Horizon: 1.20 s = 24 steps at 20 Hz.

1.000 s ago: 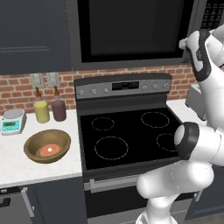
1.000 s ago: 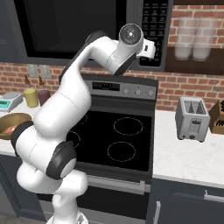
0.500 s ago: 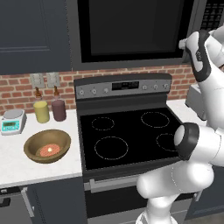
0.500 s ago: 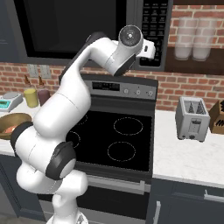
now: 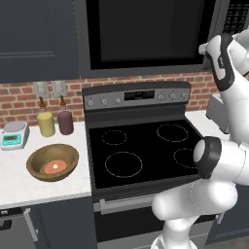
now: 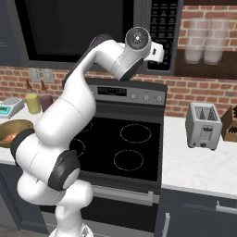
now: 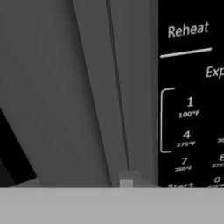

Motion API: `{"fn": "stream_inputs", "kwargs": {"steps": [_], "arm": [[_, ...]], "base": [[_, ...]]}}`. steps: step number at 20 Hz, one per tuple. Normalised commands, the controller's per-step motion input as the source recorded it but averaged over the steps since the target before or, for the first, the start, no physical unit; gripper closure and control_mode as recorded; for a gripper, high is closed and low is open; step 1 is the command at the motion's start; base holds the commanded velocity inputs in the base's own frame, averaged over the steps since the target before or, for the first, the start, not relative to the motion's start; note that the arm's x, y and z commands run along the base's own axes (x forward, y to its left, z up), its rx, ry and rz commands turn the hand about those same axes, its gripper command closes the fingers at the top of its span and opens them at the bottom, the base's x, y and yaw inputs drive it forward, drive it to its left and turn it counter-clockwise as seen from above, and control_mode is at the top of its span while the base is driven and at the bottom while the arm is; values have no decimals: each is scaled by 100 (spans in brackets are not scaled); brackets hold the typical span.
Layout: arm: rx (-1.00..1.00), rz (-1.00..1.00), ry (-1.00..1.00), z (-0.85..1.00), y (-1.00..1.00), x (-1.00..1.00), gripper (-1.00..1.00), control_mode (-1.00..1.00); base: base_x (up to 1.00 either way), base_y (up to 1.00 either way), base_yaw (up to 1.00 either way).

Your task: Open the microwave, place the bowl with waffle inside the microwave, then close the microwave door and turn it on.

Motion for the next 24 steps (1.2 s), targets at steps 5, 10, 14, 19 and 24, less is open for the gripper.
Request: {"fn": "stream_inputs", "kwargs": {"steps": [5,10,14,19,24], "arm": [[0,0,0,0,4,0,100,-100],[0,1,0,0,24,0,100,-100],[0,4,0,0,54,-35,100,-100],[0,2,-1,0,82,-29,100,-100],[-1,9,-5,0,93,-54,100,-100]], "base": [[0,0,0],[0,0,0],[0,0,0],[0,0,0],[0,0,0]]}}
